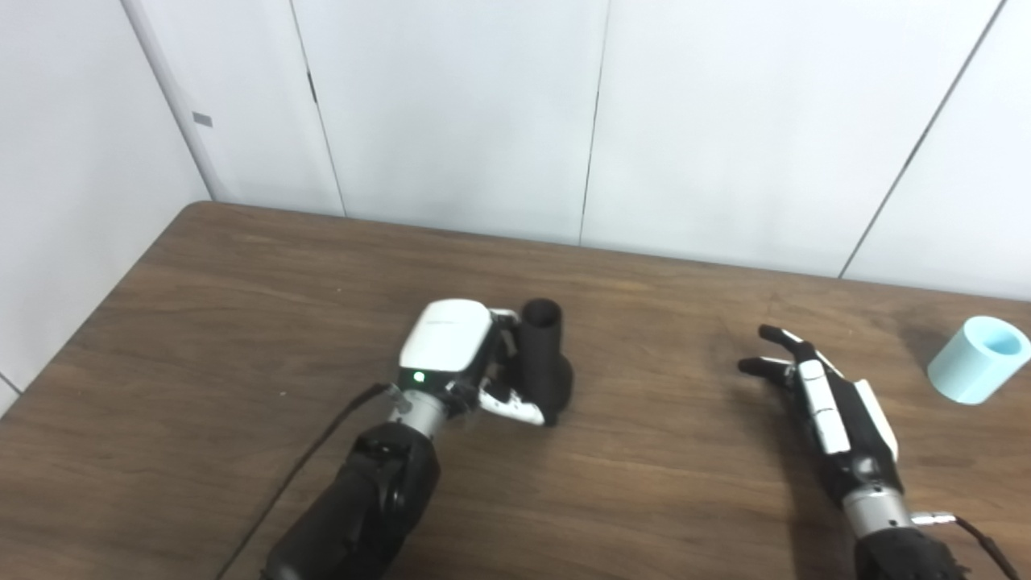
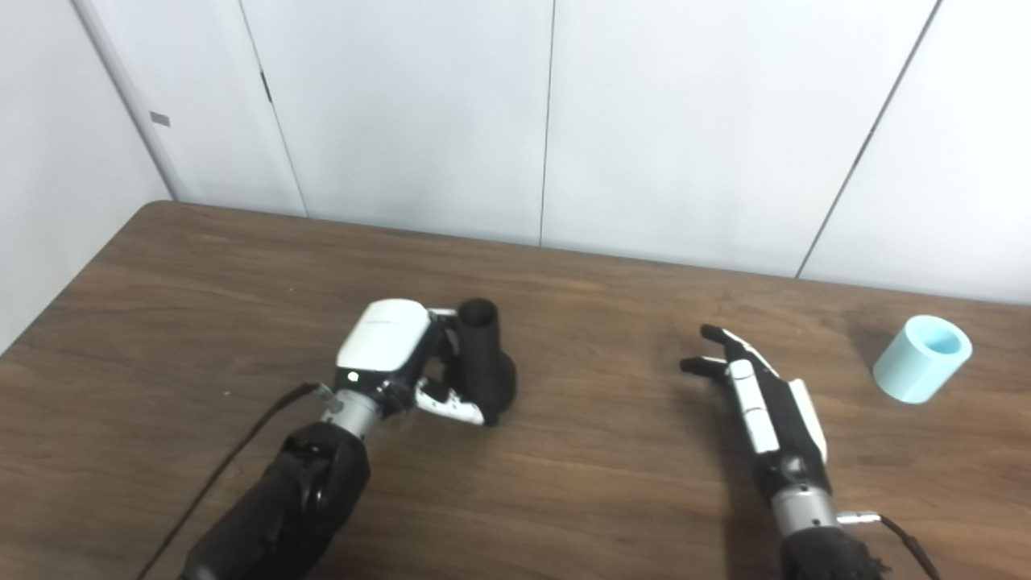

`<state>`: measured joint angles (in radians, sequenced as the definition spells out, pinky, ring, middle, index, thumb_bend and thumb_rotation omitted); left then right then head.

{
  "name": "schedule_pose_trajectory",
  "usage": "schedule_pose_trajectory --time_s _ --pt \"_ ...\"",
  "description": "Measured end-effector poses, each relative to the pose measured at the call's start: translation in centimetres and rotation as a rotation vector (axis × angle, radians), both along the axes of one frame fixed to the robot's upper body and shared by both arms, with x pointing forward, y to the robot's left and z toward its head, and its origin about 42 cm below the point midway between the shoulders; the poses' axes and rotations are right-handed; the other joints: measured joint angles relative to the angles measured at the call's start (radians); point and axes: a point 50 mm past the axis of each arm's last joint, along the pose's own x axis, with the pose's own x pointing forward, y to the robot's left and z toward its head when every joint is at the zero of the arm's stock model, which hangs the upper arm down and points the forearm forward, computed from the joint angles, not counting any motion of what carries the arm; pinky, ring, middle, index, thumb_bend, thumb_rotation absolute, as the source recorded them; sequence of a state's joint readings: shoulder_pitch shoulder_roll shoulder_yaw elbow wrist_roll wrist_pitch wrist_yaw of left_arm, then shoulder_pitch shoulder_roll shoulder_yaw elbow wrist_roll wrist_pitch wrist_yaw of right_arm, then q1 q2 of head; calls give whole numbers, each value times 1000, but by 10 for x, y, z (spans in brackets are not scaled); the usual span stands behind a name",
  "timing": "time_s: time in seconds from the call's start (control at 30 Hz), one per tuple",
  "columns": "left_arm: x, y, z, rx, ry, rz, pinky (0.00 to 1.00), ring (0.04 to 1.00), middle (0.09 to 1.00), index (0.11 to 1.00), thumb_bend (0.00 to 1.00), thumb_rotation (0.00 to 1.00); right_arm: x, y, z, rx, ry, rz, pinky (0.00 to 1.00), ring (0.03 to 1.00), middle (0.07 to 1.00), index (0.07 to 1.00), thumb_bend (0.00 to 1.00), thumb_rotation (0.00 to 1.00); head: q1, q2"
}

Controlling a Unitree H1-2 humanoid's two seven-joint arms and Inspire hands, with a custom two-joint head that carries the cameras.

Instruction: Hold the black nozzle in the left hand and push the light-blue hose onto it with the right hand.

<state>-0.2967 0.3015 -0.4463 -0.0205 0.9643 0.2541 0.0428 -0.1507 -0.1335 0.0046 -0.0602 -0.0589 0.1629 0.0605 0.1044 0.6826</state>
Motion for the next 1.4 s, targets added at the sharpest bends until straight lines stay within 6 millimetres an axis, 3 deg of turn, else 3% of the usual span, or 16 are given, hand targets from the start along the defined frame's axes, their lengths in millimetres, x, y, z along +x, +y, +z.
schedule_pose_trajectory --time_s 0.37,0.57,0.7,0.77,0.87,1.03,1.17,1.23,1.3,1.4 --pt "-10 -20 -2 154 -61 -79 489 530 462 489 526 0 -2 14 3 62 34 -3 993 800 653 820 431 1000 -106 31" --pt "-18 -26 -2 178 -61 -117 470 522 449 493 526 0 -3 16 10 50 9 -9 791 741 650 828 407 989 -137 45" --pt "-24 -27 -5 166 -53 -129 458 509 444 492 526 0 1 4 24 3 -49 -39 737 727 683 813 424 910 -169 49" --pt "-26 -27 -6 158 -53 -129 449 502 441 491 526 0 2 -6 36 -66 -94 -49 732 745 704 808 451 834 -179 54" --pt "-26 -24 -7 149 -47 -126 451 508 439 493 526 0 9 -24 58 -136 -171 -65 677 732 723 802 499 605 -189 57" --pt "-26 -22 -7 145 -42 -138 460 511 443 492 526 0 27 -69 97 -365 -269 -116 666 732 742 737 569 345 -227 61" --pt "-27 -19 -7 143 -37 -133 468 515 452 490 526 0 37 -98 137 -572 -347 -159 662 744 744 689 631 292 -256 57" --pt "-27 -19 -7 142 -36 -133 473 515 459 489 526 0 41 -107 157 -669 -385 -189 662 744 741 669 672 203 -271 54" --pt "-27 -17 -8 140 -33 -131 474 517 462 488 526 0 44 -110 173 -721 -403 -210 656 738 735 666 687 155 -294 52" --pt "-26 -16 -7 135 -26 -133 474 520 475 487 526 0 45 -106 186 -798 -407 -211 671 767 748 704 713 183 -392 45"
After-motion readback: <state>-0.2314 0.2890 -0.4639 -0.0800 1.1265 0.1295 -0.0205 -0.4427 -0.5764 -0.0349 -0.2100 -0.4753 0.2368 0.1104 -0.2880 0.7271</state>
